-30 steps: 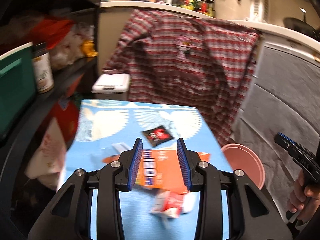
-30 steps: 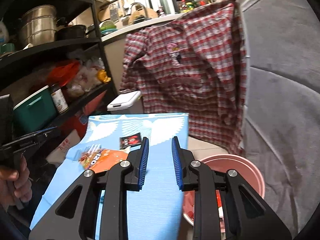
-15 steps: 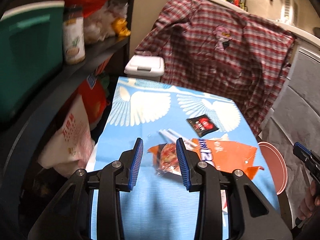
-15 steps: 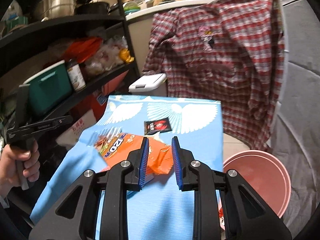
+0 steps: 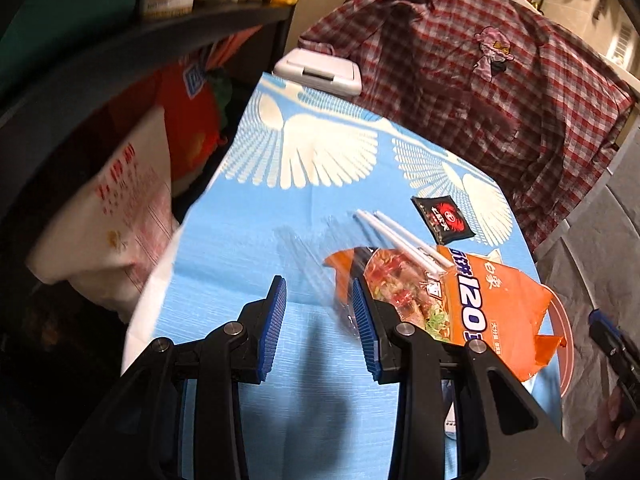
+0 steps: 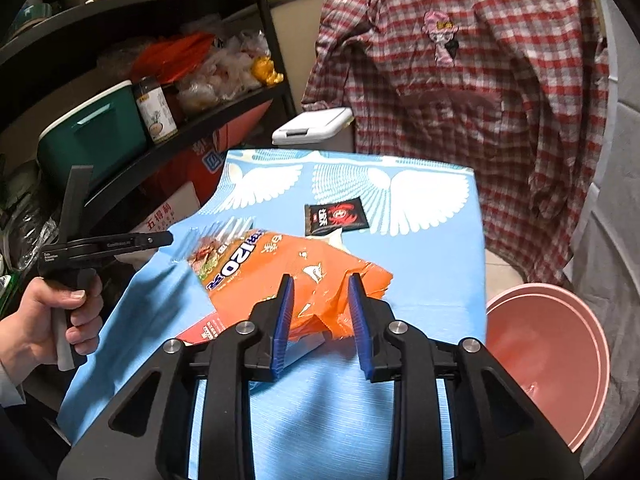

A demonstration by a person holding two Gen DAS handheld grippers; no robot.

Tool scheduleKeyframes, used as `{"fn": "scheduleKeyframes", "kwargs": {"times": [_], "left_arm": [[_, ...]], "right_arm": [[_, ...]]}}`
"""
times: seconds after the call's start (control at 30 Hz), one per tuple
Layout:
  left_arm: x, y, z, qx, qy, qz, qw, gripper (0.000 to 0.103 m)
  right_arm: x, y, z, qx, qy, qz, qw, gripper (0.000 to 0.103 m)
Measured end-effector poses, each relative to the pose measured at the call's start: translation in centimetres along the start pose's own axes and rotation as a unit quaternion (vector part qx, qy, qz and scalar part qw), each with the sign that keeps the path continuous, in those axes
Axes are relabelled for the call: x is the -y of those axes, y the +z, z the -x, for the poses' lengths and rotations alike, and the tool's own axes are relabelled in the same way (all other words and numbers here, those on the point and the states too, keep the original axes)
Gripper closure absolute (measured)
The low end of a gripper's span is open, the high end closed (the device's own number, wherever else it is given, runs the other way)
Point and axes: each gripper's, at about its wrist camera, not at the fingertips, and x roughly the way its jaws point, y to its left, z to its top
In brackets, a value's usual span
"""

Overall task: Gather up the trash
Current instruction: 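Move both tools back over the board toward the orange noodle package, then close the left tool on the clear straws while the right tool grasps the orange noodle bag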

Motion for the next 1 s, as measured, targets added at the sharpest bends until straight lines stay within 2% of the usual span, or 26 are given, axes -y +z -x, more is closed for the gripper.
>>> {"fn": "scheduleKeyframes", "kwargs": {"times": [0.13,0.3,0.57,0.63,0.83,0.9,0.97,1.0], "left_arm": [[0.0,-0.1,-0.9,-0.01,-0.006,0.004,0.9999,0.062],[-0.3,-0.3,-2.5,-0.033,-0.022,0.019,0.999,0.062],[0.0,-0.3,-3.4,-0.045,-0.045,0.025,0.9976,0.064],[0.2,-0.3,-3.4,-0.046,-0.048,0.021,0.9976,0.075],[0.8,0.0,-2.6,-0.035,-0.046,0.007,0.9983,0.097],[0.8,0.2,-2.3,-0.03,-0.045,0.003,0.9985,0.1],[0.9,0.3,-1.8,-0.022,-0.045,0.001,0.9987,0.102],[0.9,0.4,-1.6,-0.021,-0.046,0.001,0.9987,0.102]], "right_arm": [[-0.1,-0.2,-1.1,-0.016,-0.001,0.005,1.0,0.07],[0.0,-0.4,-2.3,-0.031,-0.005,0.007,0.999,0.069],[0.4,-0.7,-3.9,-0.063,-0.004,0.0,0.998,0.069],[0.3,-0.9,-4.2,-0.07,-0.006,0.002,0.998,0.069],[0.5,-1.3,-4.5,-0.088,-0.009,0.005,0.996,0.071],[0.4,-1.4,-4.5,-0.091,-0.008,0.006,0.996,0.079],[0.4,-1.5,-4.3,-0.091,-0.009,0.01,0.996,0.093],[0.4,-1.4,-4.2,-0.089,-0.009,0.009,0.996,0.096]]}}
